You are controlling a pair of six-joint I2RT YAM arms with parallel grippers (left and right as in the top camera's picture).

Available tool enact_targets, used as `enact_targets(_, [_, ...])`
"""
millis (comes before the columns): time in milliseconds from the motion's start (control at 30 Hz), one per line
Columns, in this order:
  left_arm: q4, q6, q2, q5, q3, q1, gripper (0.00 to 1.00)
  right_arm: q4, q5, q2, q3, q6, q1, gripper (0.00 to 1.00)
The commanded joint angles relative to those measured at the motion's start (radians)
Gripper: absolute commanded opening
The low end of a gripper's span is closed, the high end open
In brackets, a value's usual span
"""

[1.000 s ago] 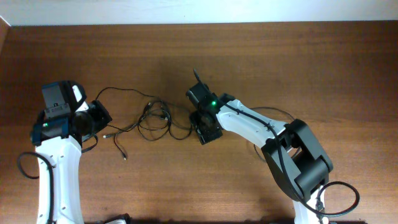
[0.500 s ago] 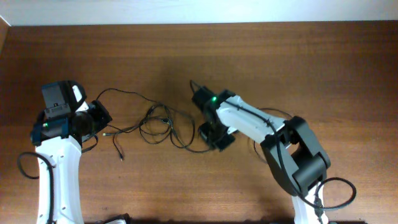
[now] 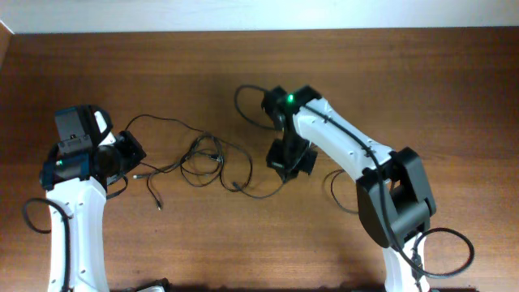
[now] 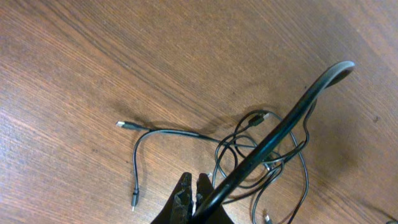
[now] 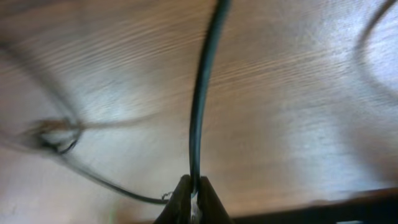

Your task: Untangle cables

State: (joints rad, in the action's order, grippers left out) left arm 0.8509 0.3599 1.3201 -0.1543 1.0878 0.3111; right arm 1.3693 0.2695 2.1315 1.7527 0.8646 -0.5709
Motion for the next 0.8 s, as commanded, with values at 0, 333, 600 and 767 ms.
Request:
enact_targets(0, [0.0,0.007,-0.006,-0.011,-0.008,0.006,0.0,0.095,-0.019,-0.014,0.177,-0.3,0.006,0.04])
enact_targets(333, [-0.001,0.007,-0.006,-0.01,-0.008,0.006,0.0,0.253,-0.046,-0.018,0.333,-0.416,0.05,0.04])
enact_targets(600, [-0.001,0.007,-0.006,-0.01,-0.008,0.006,0.0,0.33,-0.112,-0.045,0.321,-0.446,0.28,0.04])
enact_targets(767, [0.0,0.007,-0.006,-0.011,-0.008,0.006,0.0,0.313,-0.187,-0.045,0.214,-0.446,0.347,0.04])
